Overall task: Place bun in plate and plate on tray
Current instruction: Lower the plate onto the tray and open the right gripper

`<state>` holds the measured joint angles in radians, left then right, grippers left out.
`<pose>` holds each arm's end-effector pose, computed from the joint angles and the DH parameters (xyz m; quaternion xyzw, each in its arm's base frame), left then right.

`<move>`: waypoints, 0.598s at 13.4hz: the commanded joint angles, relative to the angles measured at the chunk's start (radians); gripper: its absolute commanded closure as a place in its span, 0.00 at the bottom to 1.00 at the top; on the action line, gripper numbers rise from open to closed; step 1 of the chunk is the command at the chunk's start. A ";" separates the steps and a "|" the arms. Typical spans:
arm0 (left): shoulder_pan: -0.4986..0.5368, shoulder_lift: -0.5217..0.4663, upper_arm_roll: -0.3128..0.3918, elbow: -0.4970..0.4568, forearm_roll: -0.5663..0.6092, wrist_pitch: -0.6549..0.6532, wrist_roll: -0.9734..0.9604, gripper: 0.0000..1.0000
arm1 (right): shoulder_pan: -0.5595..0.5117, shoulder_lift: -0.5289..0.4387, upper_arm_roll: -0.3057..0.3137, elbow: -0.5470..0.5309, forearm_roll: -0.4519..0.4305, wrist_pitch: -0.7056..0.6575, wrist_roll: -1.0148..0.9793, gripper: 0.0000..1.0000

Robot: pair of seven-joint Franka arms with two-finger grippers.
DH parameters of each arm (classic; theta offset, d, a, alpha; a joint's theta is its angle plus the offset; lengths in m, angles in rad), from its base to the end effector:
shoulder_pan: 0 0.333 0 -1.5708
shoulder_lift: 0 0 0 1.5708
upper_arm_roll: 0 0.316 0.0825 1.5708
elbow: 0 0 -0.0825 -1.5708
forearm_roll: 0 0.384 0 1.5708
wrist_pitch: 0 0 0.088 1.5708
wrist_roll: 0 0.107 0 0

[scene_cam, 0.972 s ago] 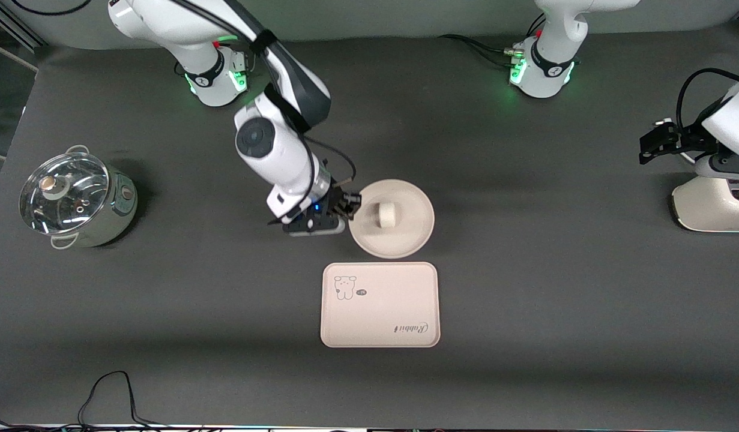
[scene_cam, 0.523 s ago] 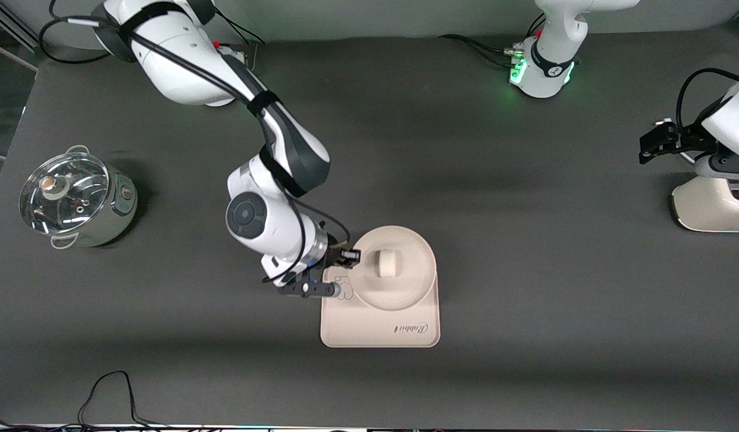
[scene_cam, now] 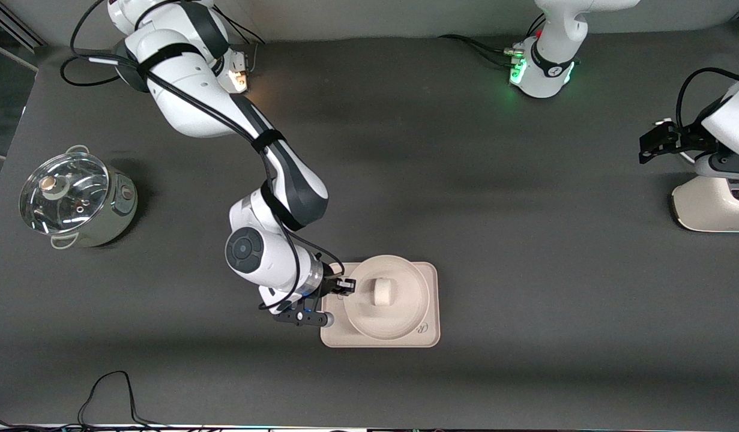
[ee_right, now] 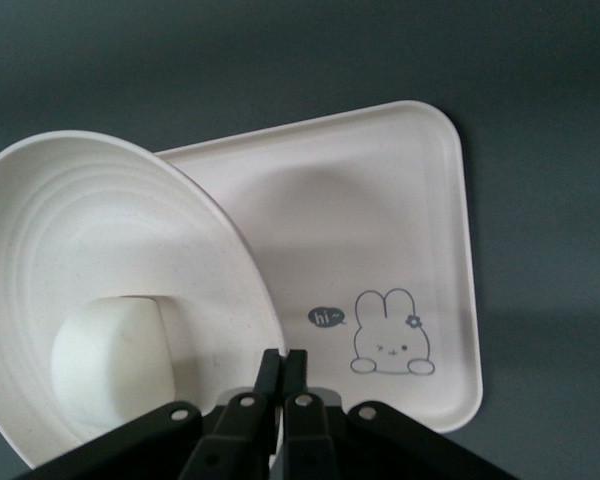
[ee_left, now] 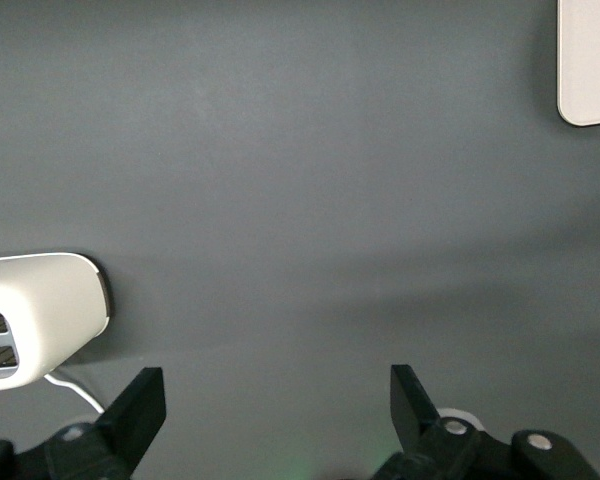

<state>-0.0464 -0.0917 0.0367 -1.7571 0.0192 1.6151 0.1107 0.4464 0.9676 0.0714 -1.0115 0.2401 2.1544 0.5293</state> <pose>0.5258 -0.0023 0.5898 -0.9978 0.0609 0.0255 0.0066 0.6993 0.3848 0.2802 -0.9839 0.0803 -0.0096 0.1591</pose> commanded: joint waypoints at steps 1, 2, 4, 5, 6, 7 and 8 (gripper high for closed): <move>0.008 -0.017 -0.006 -0.004 -0.004 -0.014 0.007 0.00 | 0.000 0.062 0.002 0.039 0.008 0.031 -0.023 1.00; 0.007 -0.017 -0.006 -0.005 -0.004 -0.009 0.007 0.00 | 0.000 0.077 0.002 0.037 0.008 0.045 -0.023 1.00; 0.002 -0.017 -0.006 -0.007 -0.004 -0.004 0.006 0.00 | 0.000 0.104 0.002 0.037 0.010 0.055 -0.023 1.00; 0.002 -0.017 -0.006 -0.009 -0.004 -0.004 0.004 0.00 | 0.000 0.114 0.002 0.036 0.008 0.077 -0.023 1.00; 0.002 -0.017 -0.006 -0.009 -0.004 -0.003 0.004 0.00 | 0.000 0.123 0.002 0.036 0.008 0.090 -0.023 1.00; 0.002 -0.017 -0.006 -0.009 -0.004 -0.004 0.004 0.00 | 0.000 0.129 0.002 0.031 0.008 0.091 -0.025 1.00; 0.002 -0.017 -0.007 -0.009 -0.002 -0.004 0.004 0.00 | 0.000 0.132 0.002 0.028 0.008 0.094 -0.025 1.00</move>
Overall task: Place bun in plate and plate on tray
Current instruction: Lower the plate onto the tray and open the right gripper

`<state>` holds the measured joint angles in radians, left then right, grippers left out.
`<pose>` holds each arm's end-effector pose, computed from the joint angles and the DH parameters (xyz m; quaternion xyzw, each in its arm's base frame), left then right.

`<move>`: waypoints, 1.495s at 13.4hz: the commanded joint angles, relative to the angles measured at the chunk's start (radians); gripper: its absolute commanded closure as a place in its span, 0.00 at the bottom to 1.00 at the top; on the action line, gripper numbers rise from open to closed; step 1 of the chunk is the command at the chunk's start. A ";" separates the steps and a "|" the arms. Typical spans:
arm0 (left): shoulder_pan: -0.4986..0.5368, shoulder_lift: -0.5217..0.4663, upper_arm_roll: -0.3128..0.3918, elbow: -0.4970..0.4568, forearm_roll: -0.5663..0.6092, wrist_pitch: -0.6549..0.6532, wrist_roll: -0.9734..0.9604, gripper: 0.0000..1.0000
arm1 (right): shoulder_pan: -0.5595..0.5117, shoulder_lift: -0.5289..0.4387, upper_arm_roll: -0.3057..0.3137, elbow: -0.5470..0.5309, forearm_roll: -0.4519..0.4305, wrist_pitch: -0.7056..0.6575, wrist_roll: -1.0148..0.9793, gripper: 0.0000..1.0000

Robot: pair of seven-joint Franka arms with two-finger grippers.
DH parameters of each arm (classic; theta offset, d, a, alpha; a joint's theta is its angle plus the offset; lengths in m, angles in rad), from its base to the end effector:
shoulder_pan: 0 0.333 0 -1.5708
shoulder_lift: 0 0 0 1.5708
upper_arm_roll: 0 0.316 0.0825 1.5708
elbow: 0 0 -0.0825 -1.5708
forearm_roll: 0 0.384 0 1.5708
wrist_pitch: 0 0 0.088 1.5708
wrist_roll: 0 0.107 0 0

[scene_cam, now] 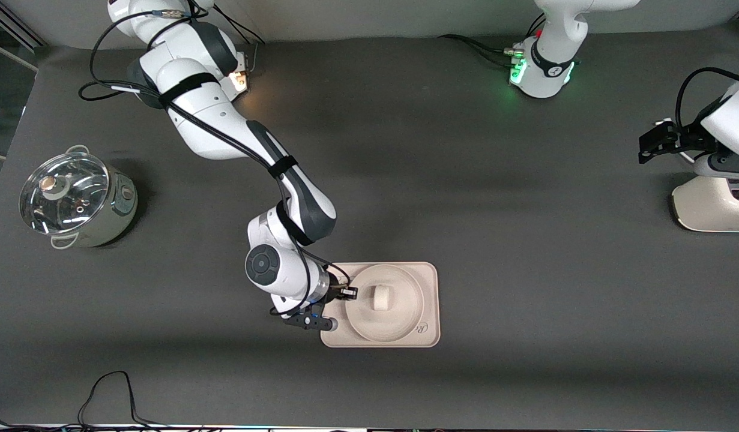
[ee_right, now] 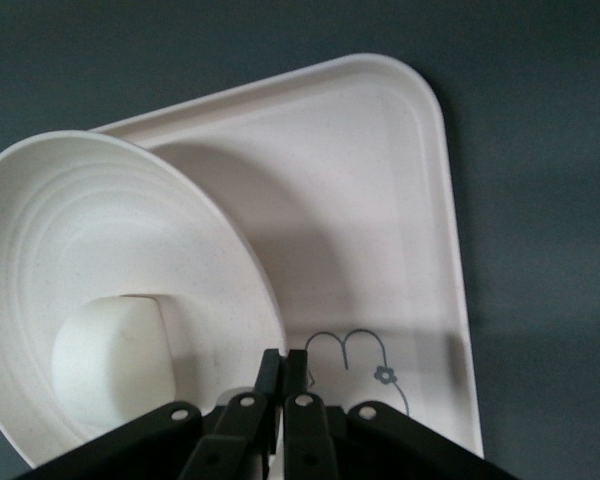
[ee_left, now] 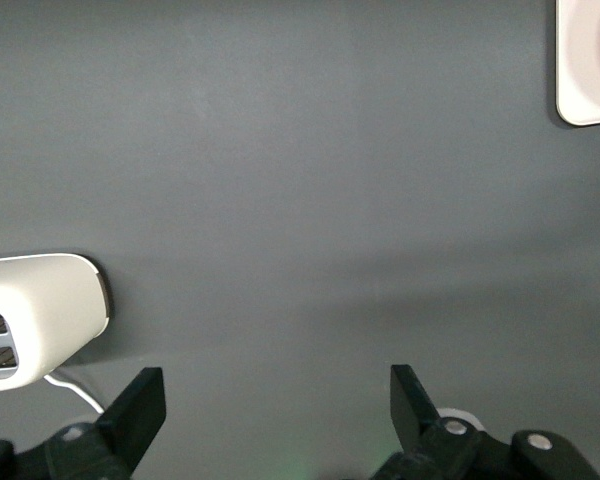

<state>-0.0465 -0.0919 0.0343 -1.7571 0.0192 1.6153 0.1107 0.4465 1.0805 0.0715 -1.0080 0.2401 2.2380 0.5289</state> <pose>0.5258 -0.0037 0.5899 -0.9977 0.0622 0.0253 0.0068 0.6985 0.3813 0.2003 -0.9844 0.0931 -0.0004 0.1493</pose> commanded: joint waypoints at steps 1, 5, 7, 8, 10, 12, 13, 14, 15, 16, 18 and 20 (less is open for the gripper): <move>0.002 -0.016 -0.005 -0.009 -0.002 -0.003 0.004 0.00 | 0.000 0.021 0.002 0.023 0.008 0.021 -0.024 1.00; 0.003 -0.016 -0.005 -0.013 -0.004 0.000 0.004 0.00 | 0.000 0.021 0.002 -0.015 0.011 0.072 -0.038 1.00; 0.005 -0.016 -0.005 -0.013 -0.004 0.000 0.004 0.00 | -0.002 0.018 0.002 -0.015 0.019 0.071 -0.035 0.25; 0.005 -0.016 -0.005 -0.013 -0.004 0.000 0.004 0.00 | -0.002 0.013 0.002 -0.015 0.019 0.071 -0.029 0.00; 0.005 -0.017 -0.007 -0.013 -0.004 -0.002 0.006 0.00 | -0.002 0.003 0.002 -0.015 0.021 0.065 -0.023 0.00; 0.005 -0.017 -0.007 -0.013 -0.002 -0.005 0.004 0.00 | -0.003 -0.030 0.001 -0.017 0.021 0.054 -0.018 0.00; 0.007 -0.019 -0.007 -0.013 -0.002 -0.005 0.004 0.00 | -0.003 -0.051 0.001 -0.014 0.021 -0.001 -0.007 0.00; 0.007 -0.019 -0.007 -0.013 -0.002 -0.003 0.004 0.00 | -0.005 -0.077 -0.001 -0.014 0.019 -0.042 -0.001 0.00; 0.007 -0.019 -0.007 -0.013 -0.002 -0.003 0.004 0.00 | -0.008 -0.114 -0.002 -0.015 0.019 -0.081 0.000 0.00; 0.007 -0.020 -0.007 -0.013 -0.002 -0.005 0.004 0.00 | -0.008 -0.152 -0.012 -0.015 0.019 -0.133 0.009 0.00; 0.007 -0.020 -0.007 -0.013 -0.004 -0.005 0.006 0.00 | -0.008 -0.252 -0.039 -0.018 0.019 -0.254 0.029 0.00; 0.008 -0.020 -0.007 -0.012 -0.004 -0.005 0.004 0.00 | -0.034 -0.383 -0.065 -0.078 0.010 -0.375 0.037 0.00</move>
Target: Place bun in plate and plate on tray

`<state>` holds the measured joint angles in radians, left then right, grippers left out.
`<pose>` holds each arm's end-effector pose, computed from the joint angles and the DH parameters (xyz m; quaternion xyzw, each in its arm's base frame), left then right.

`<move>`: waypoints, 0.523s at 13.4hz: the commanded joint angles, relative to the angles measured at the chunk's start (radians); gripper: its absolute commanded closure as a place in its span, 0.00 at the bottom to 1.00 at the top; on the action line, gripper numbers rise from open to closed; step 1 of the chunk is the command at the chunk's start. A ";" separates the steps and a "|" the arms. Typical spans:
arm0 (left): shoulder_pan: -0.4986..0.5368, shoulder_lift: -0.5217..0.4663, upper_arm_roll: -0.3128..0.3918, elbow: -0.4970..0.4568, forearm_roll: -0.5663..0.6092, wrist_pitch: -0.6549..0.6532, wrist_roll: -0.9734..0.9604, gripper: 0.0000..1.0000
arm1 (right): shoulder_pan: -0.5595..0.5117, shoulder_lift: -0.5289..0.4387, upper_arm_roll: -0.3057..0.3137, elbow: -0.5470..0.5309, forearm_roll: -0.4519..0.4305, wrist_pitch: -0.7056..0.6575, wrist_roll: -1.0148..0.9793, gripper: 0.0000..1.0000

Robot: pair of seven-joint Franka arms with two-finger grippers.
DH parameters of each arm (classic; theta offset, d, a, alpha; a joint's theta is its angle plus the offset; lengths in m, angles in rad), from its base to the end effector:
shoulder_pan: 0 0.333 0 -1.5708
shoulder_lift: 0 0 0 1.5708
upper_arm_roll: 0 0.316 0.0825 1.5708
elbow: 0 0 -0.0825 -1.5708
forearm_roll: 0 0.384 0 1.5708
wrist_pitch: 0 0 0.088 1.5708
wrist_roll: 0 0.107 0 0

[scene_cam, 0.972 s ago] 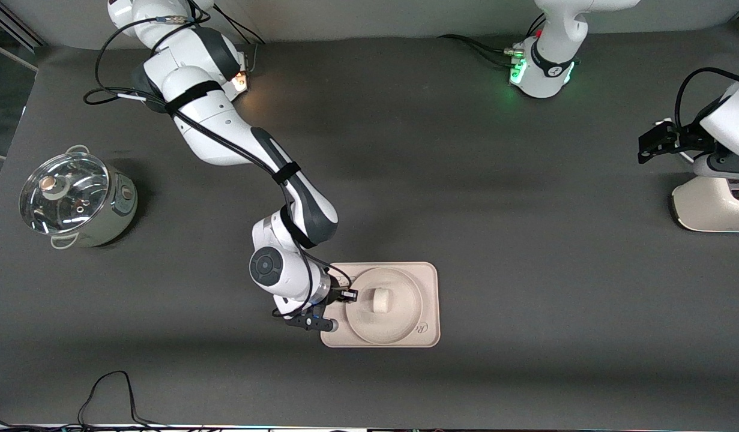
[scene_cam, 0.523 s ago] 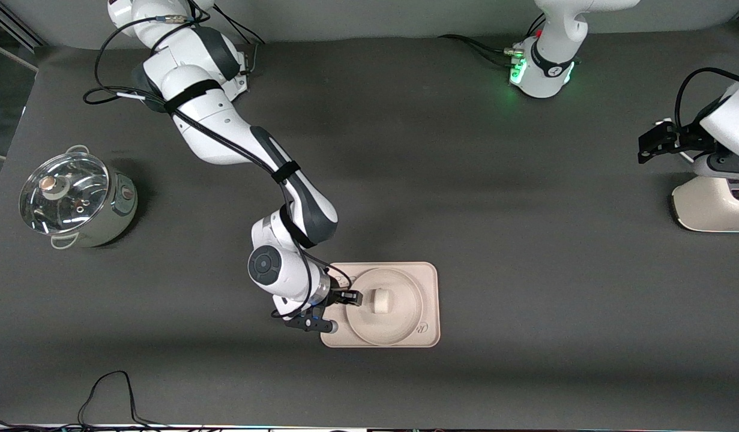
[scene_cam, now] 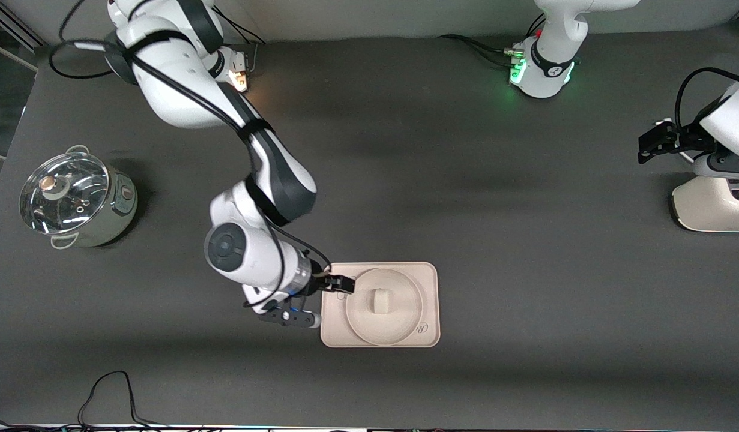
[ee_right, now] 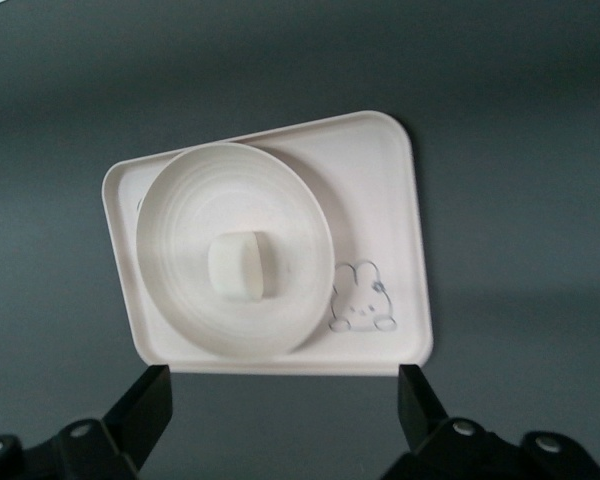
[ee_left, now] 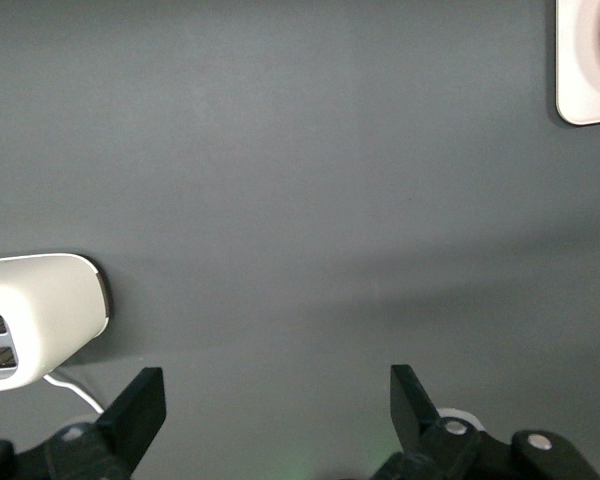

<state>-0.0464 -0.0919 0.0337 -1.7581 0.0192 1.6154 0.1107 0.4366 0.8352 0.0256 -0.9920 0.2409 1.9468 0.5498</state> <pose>0.5257 -0.0040 0.5894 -0.9977 0.0624 0.0258 0.0068 0.6967 0.3568 0.3729 -0.9869 0.0854 0.0077 0.1368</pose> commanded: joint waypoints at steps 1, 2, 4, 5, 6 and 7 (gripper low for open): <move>0.008 -0.025 -0.006 -0.011 -0.004 -0.005 0.004 0.00 | -0.053 -0.234 -0.019 -0.165 0.006 -0.123 0.004 0.00; 0.008 -0.025 -0.006 -0.011 -0.004 -0.005 0.004 0.00 | -0.085 -0.326 -0.019 -0.241 0.005 -0.159 -0.001 0.00; 0.008 -0.026 -0.005 -0.008 -0.004 -0.003 0.004 0.00 | -0.145 -0.472 -0.021 -0.321 0.001 -0.267 -0.051 0.00; 0.008 -0.026 -0.005 -0.006 -0.004 -0.003 0.003 0.00 | -0.174 -0.531 -0.021 -0.344 -0.023 -0.319 -0.110 0.00; 0.008 -0.028 -0.005 -0.005 0.001 -0.003 0.003 0.00 | -0.203 -0.585 -0.021 -0.365 -0.069 -0.350 -0.164 0.00; 0.008 -0.032 -0.005 -0.006 0.005 -0.003 0.003 0.00 | -0.234 -0.631 -0.021 -0.394 -0.103 -0.370 -0.229 0.00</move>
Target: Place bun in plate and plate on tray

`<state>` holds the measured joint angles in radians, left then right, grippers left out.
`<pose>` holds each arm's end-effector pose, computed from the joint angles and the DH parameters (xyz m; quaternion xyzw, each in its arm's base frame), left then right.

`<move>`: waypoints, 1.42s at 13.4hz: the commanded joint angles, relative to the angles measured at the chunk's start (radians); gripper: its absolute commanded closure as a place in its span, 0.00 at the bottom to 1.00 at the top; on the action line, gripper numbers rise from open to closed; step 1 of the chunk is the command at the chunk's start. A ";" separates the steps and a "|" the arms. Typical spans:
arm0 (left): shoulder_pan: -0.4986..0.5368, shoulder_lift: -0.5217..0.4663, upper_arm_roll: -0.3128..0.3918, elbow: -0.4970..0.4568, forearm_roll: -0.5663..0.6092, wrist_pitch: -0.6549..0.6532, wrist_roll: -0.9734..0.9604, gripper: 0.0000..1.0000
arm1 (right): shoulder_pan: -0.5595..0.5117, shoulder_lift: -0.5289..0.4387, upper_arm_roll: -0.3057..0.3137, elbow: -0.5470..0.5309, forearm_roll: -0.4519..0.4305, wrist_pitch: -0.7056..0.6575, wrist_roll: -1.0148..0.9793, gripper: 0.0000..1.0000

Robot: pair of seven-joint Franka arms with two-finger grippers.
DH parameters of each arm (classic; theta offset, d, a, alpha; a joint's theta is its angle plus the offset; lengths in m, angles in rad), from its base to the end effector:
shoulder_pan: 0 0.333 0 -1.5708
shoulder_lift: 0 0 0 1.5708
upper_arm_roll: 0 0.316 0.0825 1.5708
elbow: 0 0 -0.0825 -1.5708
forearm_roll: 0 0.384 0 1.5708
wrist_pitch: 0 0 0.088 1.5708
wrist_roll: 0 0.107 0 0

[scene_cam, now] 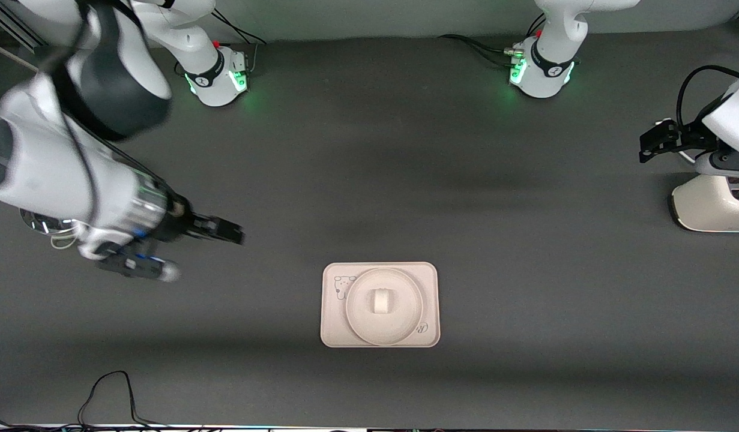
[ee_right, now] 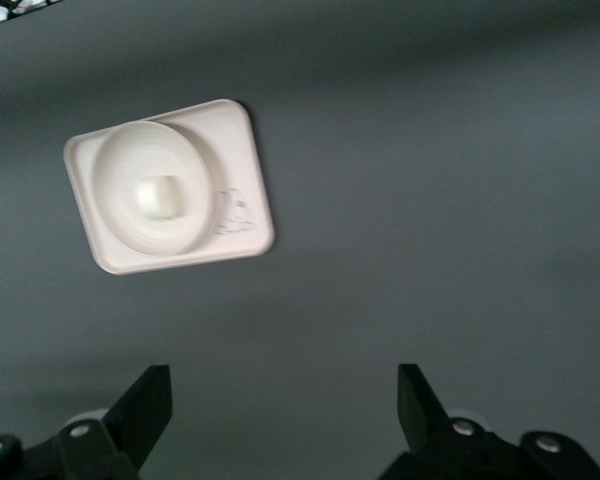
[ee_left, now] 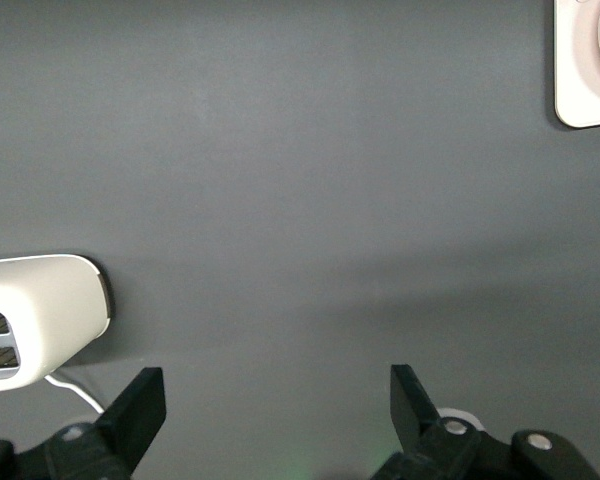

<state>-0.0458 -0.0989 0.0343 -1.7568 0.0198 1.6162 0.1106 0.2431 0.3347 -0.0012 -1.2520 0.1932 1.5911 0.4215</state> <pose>0.5241 -0.0032 0.5938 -0.9978 0.0618 0.0213 0.0071 0.6315 0.1768 0.5761 -0.9912 0.0910 0.0293 0.0917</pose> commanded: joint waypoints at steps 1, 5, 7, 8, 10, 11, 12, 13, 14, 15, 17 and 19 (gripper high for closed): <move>0.006 -0.025 -0.007 -0.006 0.006 -0.004 0.003 0.00 | -0.069 -0.166 0.000 -0.158 -0.081 -0.025 -0.183 0.00; 0.006 -0.025 -0.013 -0.006 0.006 -0.002 0.003 0.00 | -0.126 -0.252 -0.088 -0.256 -0.176 -0.017 -0.409 0.00; 0.007 -0.025 -0.016 -0.004 0.006 -0.004 0.003 0.00 | -0.130 -0.263 -0.150 -0.282 -0.179 -0.008 -0.475 0.00; 0.007 -0.025 -0.016 -0.004 0.008 -0.005 0.003 0.00 | -0.131 -0.261 -0.163 -0.282 -0.182 -0.004 -0.475 0.00; 0.007 -0.025 -0.014 -0.004 0.008 -0.004 0.003 0.00 | -0.130 -0.264 -0.172 -0.305 -0.182 0.021 -0.475 0.00; 0.007 -0.025 -0.016 -0.004 0.008 -0.004 0.003 0.00 | -0.128 -0.269 -0.172 -0.322 -0.182 0.033 -0.475 0.00; 0.007 -0.025 -0.014 -0.004 0.006 -0.004 0.003 0.00 | -0.128 -0.270 -0.172 -0.325 -0.182 0.038 -0.474 0.00; 0.007 -0.025 -0.014 -0.004 0.008 -0.004 0.003 0.00 | -0.126 -0.270 -0.172 -0.322 -0.184 0.036 -0.471 0.00; 0.006 -0.025 -0.016 -0.004 0.008 -0.004 0.003 0.00 | -0.125 -0.272 -0.172 -0.313 -0.184 0.032 -0.469 0.00; 0.007 -0.025 -0.014 -0.004 0.008 -0.004 0.003 0.00 | -0.125 -0.272 -0.172 -0.305 -0.184 0.027 -0.467 0.00; 0.007 -0.025 -0.016 -0.004 0.008 -0.004 0.003 0.00 | -0.125 -0.269 -0.169 -0.297 -0.208 0.026 -0.467 0.00; 0.007 -0.025 -0.016 -0.006 0.008 -0.004 0.003 0.00 | -0.123 -0.267 -0.166 -0.296 -0.209 0.026 -0.463 0.00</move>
<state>-0.0457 -0.1061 0.0265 -1.7567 0.0208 1.6163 0.1106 0.1107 0.0853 -0.1710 -1.5327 0.0114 1.6087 -0.0404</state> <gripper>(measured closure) 0.000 0.000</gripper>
